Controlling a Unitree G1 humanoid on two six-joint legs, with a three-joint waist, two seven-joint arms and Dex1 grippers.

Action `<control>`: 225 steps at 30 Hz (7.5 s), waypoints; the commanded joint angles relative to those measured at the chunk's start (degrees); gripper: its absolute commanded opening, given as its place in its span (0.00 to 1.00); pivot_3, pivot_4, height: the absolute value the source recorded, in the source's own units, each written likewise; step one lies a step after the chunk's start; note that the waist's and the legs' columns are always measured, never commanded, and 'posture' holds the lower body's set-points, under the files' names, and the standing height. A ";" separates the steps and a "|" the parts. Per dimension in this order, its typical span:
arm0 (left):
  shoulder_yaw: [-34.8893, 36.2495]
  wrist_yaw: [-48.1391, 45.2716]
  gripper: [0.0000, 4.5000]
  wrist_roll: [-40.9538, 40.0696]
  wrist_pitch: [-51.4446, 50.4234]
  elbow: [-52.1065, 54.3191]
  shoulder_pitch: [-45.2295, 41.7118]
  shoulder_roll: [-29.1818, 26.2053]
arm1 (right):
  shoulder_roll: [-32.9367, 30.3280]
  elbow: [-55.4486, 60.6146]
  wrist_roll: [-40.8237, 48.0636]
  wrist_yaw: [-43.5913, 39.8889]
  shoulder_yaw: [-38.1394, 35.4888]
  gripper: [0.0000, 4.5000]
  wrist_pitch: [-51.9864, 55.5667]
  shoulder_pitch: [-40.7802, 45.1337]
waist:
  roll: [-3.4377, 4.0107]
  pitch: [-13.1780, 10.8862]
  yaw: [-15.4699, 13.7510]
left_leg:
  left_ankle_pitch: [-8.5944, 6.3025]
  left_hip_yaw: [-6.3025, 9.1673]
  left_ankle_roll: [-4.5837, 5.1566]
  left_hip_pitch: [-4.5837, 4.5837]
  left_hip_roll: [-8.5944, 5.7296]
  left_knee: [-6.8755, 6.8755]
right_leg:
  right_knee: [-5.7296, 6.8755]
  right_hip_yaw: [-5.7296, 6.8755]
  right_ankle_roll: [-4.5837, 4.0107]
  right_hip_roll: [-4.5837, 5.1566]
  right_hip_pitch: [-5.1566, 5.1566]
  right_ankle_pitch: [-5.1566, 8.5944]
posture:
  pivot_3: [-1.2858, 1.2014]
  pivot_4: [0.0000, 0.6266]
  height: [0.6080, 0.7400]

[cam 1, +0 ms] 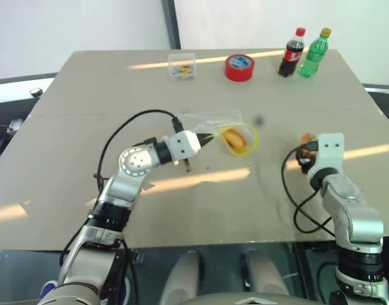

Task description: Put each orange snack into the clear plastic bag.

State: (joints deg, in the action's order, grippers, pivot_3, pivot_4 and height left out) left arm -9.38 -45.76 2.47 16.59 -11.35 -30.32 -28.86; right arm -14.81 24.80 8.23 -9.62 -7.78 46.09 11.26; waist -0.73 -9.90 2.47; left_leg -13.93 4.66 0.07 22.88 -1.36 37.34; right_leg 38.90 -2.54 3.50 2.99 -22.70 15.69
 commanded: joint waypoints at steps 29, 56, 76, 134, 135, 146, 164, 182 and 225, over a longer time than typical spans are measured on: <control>1.51 -2.15 0.00 -3.37 3.11 15.06 14.95 -6.58 | -5.76 -31.39 -11.01 -27.37 31.10 0.49 -35.01 27.34 | -0.02 -0.03 -0.08 | 0.00 0.07 -0.01 -0.01 0.08 0.01 | -0.04 0.07 -0.01 0.01 0.00 0.00 | 0.52 0.24 1.00; 6.71 3.02 0.00 -10.77 -14.26 13.55 8.58 -0.42 | -14.48 -28.58 -27.39 -17.30 25.41 0.98 -45.29 17.52 | -0.04 -0.04 -0.10 | 0.01 0.01 -0.02 -0.01 0.04 0.02 | -0.01 0.03 -0.01 0.04 0.00 -0.01 | 0.52 0.24 1.00; 6.82 3.40 0.00 -9.51 -11.75 15.80 10.91 -1.15 | -10.40 -35.64 -23.15 -18.40 22.99 0.02 -53.66 21.47 | -0.04 -0.04 -0.19 | 0.01 0.02 -0.02 0.01 0.08 0.02 | -0.03 0.02 -0.02 0.05 0.00 -0.01 | 0.52 0.24 1.00; 2.57 3.64 0.00 -1.04 3.16 12.90 7.07 -3.51 | -12.26 -13.79 -33.61 -23.98 31.86 0.33 -55.30 24.26 | -0.11 -0.11 -0.30 | 0.00 0.01 0.01 -0.01 0.05 0.10 | -0.07 0.04 -0.01 0.02 0.07 -0.02 | 0.52 0.24 1.00; 2.48 3.66 0.00 -0.85 3.25 12.93 7.08 -3.53 | -12.17 -14.20 -33.90 -23.92 31.81 0.33 -55.75 24.35 | -0.11 -0.11 -0.30 | 0.00 0.02 0.01 -0.01 0.05 0.10 | -0.07 0.04 -0.01 0.02 0.07 -0.02 | 0.52 0.24 1.00; 2.53 4.27 0.00 0.66 4.83 12.53 7.47 -3.63 | -10.74 -15.47 -35.41 -24.99 31.74 0.21 -57.63 24.68 | -0.11 -0.11 -0.29 | 0.00 0.01 0.01 -0.01 0.04 0.10 | -0.06 0.03 -0.01 0.02 0.07 -0.02 | 0.52 0.24 1.00; 2.65 5.17 0.00 0.88 6.27 12.12 7.04 -3.49 | -11.07 -17.87 -36.46 -25.47 30.82 0.06 -58.17 24.99 | -0.11 -0.11 -0.29 | 0.00 0.01 0.01 -0.01 0.04 0.10 | -0.05 0.04 -0.01 0.02 0.06 -0.02 | 0.52 0.24 1.00; 3.90 5.60 0.00 -0.64 7.62 13.38 7.36 -3.71 | -14.12 -20.99 -37.78 -22.25 26.34 0.06 -51.32 23.00 | -0.11 -0.11 -0.28 | -0.01 0.00 0.01 -0.01 0.04 0.10 | -0.06 0.03 -0.01 0.02 0.06 -0.02 | 0.52 0.24 1.00; 3.38 -4.49 0.07 -8.70 3.45 5.02 11.07 -5.54 | -20.50 8.51 -28.38 -30.03 16.22 0.24 -28.30 -2.64 | -0.16 -0.11 -1.40 | -0.01 0.05 0.02 0.91 0.16 0.41 | 0.14 0.07 -0.01 0.09 -0.76 -0.03 | 0.52 0.24 1.00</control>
State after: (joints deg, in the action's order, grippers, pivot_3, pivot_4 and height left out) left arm -7.16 -48.91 -3.83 20.91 -10.47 -19.59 -33.75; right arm -35.36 29.95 -21.55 -39.14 9.75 16.87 9.06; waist -0.89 -10.01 1.07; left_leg -13.94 4.71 0.10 23.77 -1.22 37.84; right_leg 39.06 -2.47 3.49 3.08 -23.41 15.65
